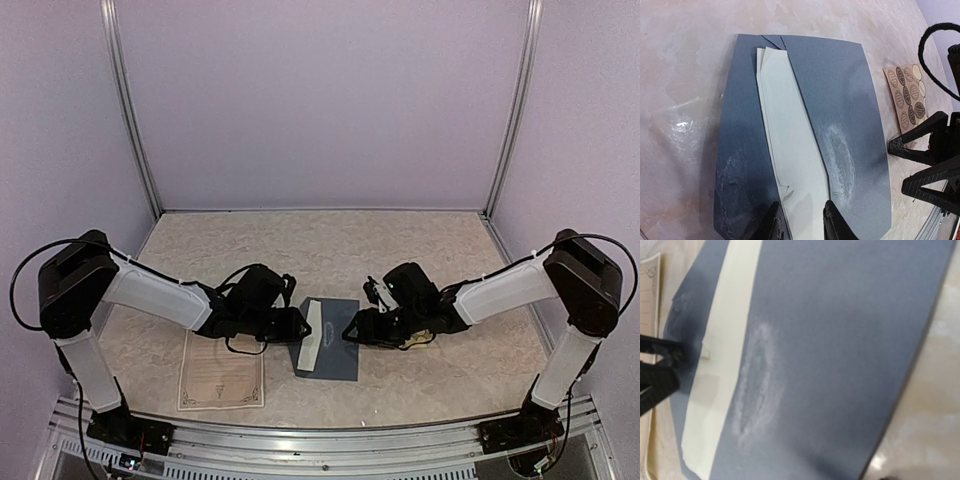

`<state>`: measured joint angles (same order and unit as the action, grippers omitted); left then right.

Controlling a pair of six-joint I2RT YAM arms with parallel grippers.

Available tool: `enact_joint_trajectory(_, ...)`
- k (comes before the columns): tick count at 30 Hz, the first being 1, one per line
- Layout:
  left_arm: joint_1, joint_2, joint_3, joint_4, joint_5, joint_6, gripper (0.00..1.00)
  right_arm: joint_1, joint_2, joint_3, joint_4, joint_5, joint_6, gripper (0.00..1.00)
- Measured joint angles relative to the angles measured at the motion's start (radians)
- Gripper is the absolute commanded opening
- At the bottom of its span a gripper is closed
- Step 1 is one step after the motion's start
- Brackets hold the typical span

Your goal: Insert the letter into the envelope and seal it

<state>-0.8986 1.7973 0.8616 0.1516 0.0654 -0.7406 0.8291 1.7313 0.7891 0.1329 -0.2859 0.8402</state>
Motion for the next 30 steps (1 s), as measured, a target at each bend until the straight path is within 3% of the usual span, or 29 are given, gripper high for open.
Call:
enact_joint_trajectory(8, 0.000, -0.022, -0.055, -0.002, -0.013, -0.037, 0.29, 0.008, -0.013, -0.012, -0.006, -0.005, 0.012, 0.63)
enact_joint_trajectory(17, -0.010, -0.016, -0.055, 0.013, -0.001, -0.066, 0.17, 0.027, -0.007, -0.013, 0.007, -0.013, 0.036, 0.61)
enact_joint_trajectory(30, -0.018, 0.012, -0.055, 0.051, 0.014, -0.081, 0.09, 0.030, 0.001, -0.016, 0.030, -0.014, 0.054, 0.60)
